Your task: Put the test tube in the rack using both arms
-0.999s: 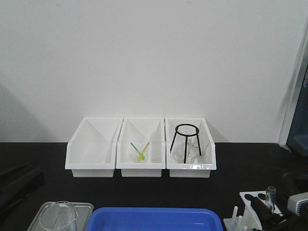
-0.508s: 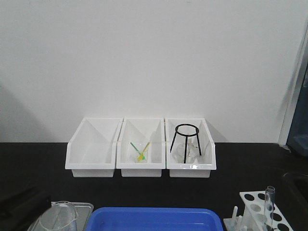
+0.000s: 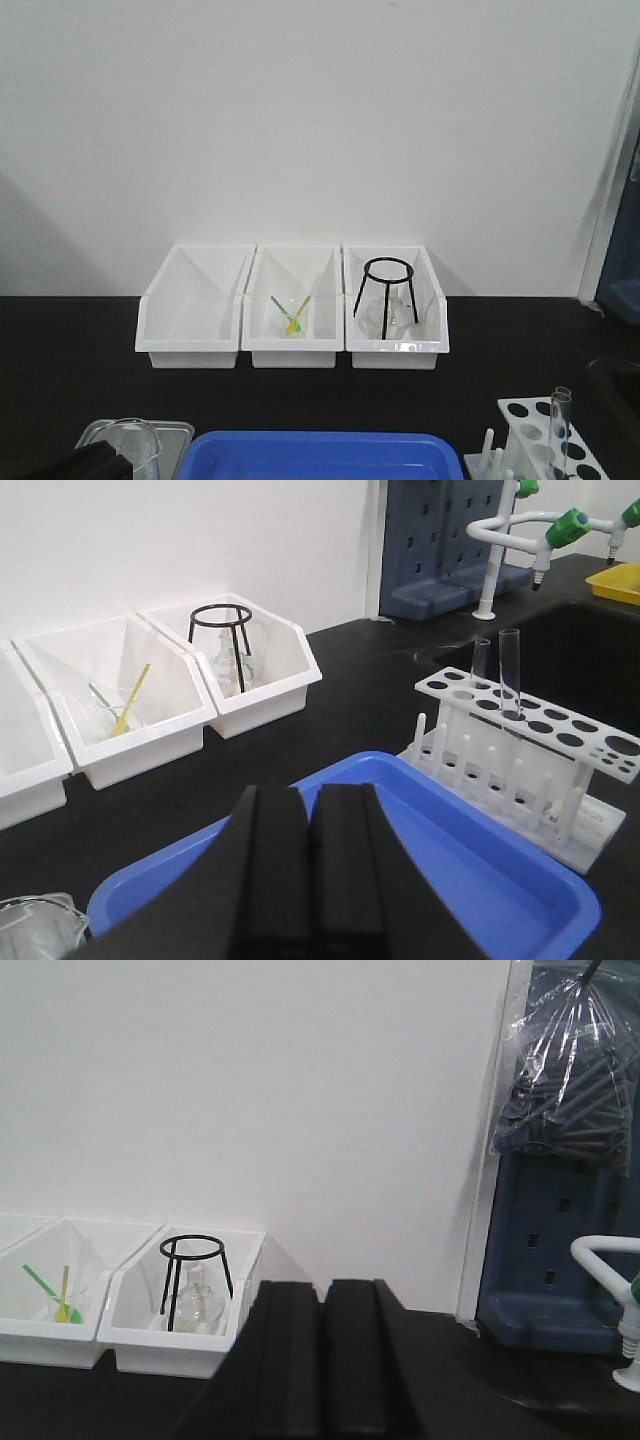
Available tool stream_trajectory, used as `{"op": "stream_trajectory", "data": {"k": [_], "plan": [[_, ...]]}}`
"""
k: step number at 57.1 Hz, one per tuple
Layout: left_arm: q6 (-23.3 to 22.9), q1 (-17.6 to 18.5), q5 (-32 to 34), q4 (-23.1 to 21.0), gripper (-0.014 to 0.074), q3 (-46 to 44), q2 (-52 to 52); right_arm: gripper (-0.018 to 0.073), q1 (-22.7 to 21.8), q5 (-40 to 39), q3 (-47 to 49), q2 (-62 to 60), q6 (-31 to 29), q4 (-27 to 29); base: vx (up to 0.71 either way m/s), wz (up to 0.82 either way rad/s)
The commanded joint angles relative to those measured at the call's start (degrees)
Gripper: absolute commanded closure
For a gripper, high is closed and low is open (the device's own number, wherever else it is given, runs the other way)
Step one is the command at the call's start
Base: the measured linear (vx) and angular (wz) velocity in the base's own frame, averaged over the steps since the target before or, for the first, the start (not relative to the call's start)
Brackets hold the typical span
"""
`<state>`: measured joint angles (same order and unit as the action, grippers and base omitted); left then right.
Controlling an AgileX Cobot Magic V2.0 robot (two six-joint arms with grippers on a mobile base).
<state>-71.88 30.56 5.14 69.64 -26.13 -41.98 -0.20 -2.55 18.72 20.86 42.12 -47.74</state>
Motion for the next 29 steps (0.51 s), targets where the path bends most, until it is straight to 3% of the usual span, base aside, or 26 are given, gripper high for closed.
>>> {"op": "stream_trajectory", "data": {"k": [1,29], "plan": [[-0.24,0.18,1.43,-0.49,0.0603,-1.74,0.07,0.0570,-0.24,-2.86,1.81,0.29,0.01,-0.71,0.00,0.00],[-0.19,0.18,1.08,-0.95,0.0603,-1.74,0.07,0.0570,-0.24,-2.72,1.81,0.29,0.01,-0.71,0.00,0.00]]}}
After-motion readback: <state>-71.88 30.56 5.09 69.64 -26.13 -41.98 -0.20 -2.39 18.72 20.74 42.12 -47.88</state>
